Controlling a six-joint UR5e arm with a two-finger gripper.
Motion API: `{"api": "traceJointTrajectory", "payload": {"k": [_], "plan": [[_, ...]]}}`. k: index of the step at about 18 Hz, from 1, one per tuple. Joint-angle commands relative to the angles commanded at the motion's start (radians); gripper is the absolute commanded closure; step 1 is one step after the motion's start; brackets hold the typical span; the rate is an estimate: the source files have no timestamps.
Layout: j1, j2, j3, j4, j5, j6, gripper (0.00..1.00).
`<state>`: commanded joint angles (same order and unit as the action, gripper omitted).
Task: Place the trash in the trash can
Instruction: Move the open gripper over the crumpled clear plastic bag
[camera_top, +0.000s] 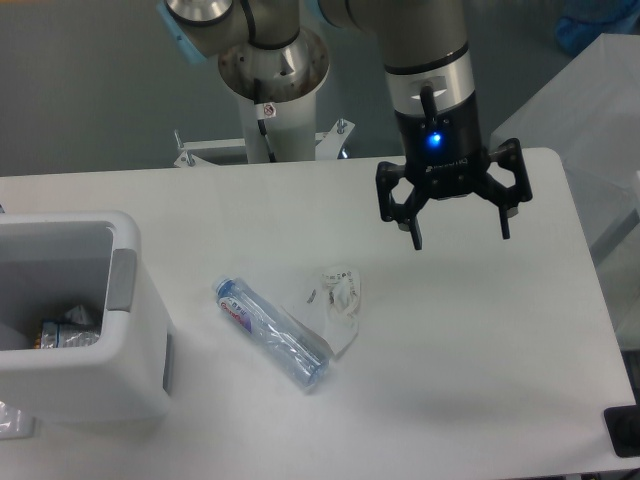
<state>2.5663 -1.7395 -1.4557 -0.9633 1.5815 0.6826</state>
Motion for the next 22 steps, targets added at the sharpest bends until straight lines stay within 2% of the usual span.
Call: {"api": "traceJointTrajectory", "payload": {"k": [4, 8, 13, 15, 19, 22], "plan": [[-0.002, -0.003, -0.002, -0.002, 0.002, 0.011, 0.0], [-0.005, 0.008, -0.073, 0.018, 0.002, 0.006, 0.0], [-0.009, -0.001, -0.104, 0.029, 0.002, 0.008, 0.0], [-0.009, -0.005, -0.129, 0.061, 0.0, 0.006, 0.0], [-0.011, -0.002, -0.21, 0.162, 0.0, 0.006, 0.0], [-0.011, -0.002, -0.235, 0.169, 0.002, 0.006, 0.0]]}}
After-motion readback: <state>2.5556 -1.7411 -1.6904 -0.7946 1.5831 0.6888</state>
